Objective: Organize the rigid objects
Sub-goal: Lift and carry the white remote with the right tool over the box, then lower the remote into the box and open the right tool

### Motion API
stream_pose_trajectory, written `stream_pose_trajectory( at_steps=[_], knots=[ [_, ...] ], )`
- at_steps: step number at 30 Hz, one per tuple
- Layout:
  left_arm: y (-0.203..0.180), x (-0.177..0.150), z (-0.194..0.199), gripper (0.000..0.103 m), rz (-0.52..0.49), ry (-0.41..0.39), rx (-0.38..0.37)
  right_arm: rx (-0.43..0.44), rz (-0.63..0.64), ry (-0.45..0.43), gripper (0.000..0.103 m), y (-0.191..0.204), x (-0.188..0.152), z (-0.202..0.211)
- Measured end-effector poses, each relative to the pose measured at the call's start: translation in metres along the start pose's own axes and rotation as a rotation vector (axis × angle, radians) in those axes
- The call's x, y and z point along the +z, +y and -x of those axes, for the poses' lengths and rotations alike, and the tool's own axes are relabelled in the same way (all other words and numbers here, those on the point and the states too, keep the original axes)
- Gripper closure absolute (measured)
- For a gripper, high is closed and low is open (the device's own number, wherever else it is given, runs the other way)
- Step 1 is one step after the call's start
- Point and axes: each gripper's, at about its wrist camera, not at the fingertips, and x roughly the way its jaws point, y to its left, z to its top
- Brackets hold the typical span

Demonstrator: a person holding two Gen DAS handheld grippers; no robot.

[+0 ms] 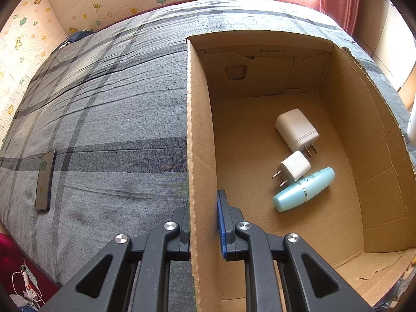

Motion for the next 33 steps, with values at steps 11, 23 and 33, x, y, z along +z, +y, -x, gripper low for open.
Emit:
stream_pose_trajectory(
  at_steps=[11,23,33],
  knots=[
    [-0.001,0.0,0.0,0.088,0.002,0.0,-0.003,0.008,0.037,0.096,0.054,0.021,-0.005,-0.051],
    [0.0,0.0,0.0,0.088,0.003,-0.001,-0.006,-0.022,0.062,0.224,0.054,0.03,-0.013,-0.118],
    [0.0,-0.001,-0.001,0.088,0.003,-0.001,-0.007,-0.015,0.071,0.29,0.054,0.039,-0.011,-0.154]
  ],
)
